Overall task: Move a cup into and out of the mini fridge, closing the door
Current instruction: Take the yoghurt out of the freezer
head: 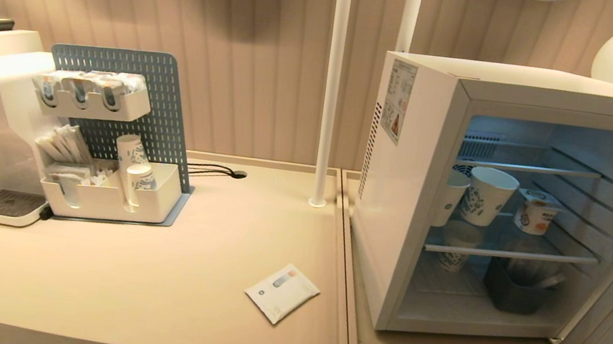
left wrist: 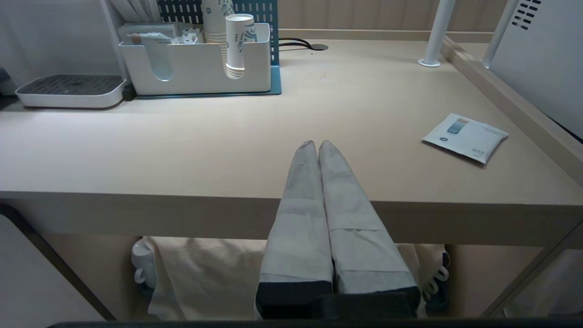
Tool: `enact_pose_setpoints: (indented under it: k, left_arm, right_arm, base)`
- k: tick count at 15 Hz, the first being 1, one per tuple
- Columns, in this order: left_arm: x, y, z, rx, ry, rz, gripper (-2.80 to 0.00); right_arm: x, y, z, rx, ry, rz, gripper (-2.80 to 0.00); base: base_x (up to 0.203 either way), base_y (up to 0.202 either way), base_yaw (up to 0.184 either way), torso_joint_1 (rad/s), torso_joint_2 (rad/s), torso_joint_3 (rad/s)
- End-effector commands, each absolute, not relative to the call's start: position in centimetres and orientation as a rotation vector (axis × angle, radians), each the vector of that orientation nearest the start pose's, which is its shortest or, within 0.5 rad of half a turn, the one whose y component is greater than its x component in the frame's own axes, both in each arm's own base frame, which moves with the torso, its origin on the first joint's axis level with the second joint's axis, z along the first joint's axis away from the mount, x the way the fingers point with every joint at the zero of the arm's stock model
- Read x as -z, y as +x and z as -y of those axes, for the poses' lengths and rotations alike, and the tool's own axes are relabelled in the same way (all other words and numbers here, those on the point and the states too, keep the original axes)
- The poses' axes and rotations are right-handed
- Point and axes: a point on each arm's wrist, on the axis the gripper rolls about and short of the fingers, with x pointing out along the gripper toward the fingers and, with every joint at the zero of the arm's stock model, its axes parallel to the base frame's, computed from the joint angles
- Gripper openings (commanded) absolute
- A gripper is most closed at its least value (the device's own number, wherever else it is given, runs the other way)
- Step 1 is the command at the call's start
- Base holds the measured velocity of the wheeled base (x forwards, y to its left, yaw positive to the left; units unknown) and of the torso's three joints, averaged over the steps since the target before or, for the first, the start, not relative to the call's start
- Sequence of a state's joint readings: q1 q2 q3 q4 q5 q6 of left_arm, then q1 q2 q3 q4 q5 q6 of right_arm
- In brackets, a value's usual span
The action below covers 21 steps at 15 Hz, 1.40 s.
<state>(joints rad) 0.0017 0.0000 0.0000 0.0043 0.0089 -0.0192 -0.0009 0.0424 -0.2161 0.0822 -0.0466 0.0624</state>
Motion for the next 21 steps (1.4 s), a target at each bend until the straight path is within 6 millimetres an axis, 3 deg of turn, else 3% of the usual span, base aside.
enact_pose_setpoints:
  k: [1, 2, 3, 4, 6, 8, 12, 16, 18, 19, 21]
  left_arm:
    - [-7.5, -2.3, 0.0, -0.011, -0.021, -0.008, -2.80]
    - [-7.5, -2.3, 0.0, -0.011, -0.021, -0.008, -2.80]
    - [-7.5, -2.3, 0.0, -0.011, -0.021, -0.008, -2.80]
    - [-7.5, -2.3, 0.0, -0.011, -0.021, -0.007, -2.80]
    - [-7.5, -2.3, 0.0, -0.011, -0.021, -0.008, -2.80]
    - [-7.5, -2.3, 0.0, -0.011, -0.021, -0.008, -2.80]
    - [-7.5, -2.3, 0.0, -0.011, -0.025, -0.007, -2.80]
    - [-7.5, -2.3, 0.0, -0.012, -0.031, -0.006, -2.80]
    - [-7.5, -2.3, 0.0, -0.011, -0.032, -0.006, -2.80]
    - [-7.5, -2.3, 0.0, -0.012, -0.032, -0.006, -2.80]
    - [-7.5, -2.3, 0.0, -0.012, -0.033, -0.006, -2.80]
  right_arm:
    - [-20.4, -5.5, 0.1, 0.050, 0.111, 0.177, -2.80]
    - [-23.4, -5.1, 0.1, 0.049, 0.119, 0.154, -2.80]
    - [-25.7, -3.5, 0.1, 0.044, 0.117, 0.092, -2.80]
    - [-27.0, -1.2, 0.1, 0.040, 0.114, 0.013, -2.80]
    - [-27.1, 4.0, 0.0, 0.014, 0.112, -0.164, -2.80]
    - [-25.8, 8.8, -0.2, -0.034, 0.119, -0.318, -2.80]
    - [-21.4, 17.3, -0.3, -0.062, 0.139, -0.503, -2.80]
    - [-17.4, 23.9, 0.3, -0.030, 0.171, -0.545, -2.80]
    - [-16.4, 26.5, 1.3, 0.012, 0.184, -0.473, -2.80]
    - [-16.2, 27.5, 2.0, 0.054, 0.184, -0.423, 0.00]
    - [-16.1, 28.6, 2.9, 0.109, 0.182, -0.369, 0.00]
  base:
    - [0.000, 0.000, 0.000, 0.000, 0.00, 0.000]
    - [0.000, 0.000, 0.000, 0.000, 0.00, 0.000]
    - [0.000, 0.000, 0.000, 0.000, 0.00, 0.000]
    - [0.000, 0.000, 0.000, 0.000, 0.00, 0.000]
    - [0.000, 0.000, 0.000, 0.000, 0.00, 0.000]
    - [0.000, 0.000, 0.000, 0.000, 0.00, 0.000]
    - [0.000, 0.000, 0.000, 0.000, 0.00, 0.000]
    - [0.000, 0.000, 0.000, 0.000, 0.00, 0.000]
    - [0.000, 0.000, 0.000, 0.000, 0.00, 0.000]
    - [0.000, 0.000, 0.000, 0.000, 0.00, 0.000]
    - [0.000, 0.000, 0.000, 0.000, 0.00, 0.000]
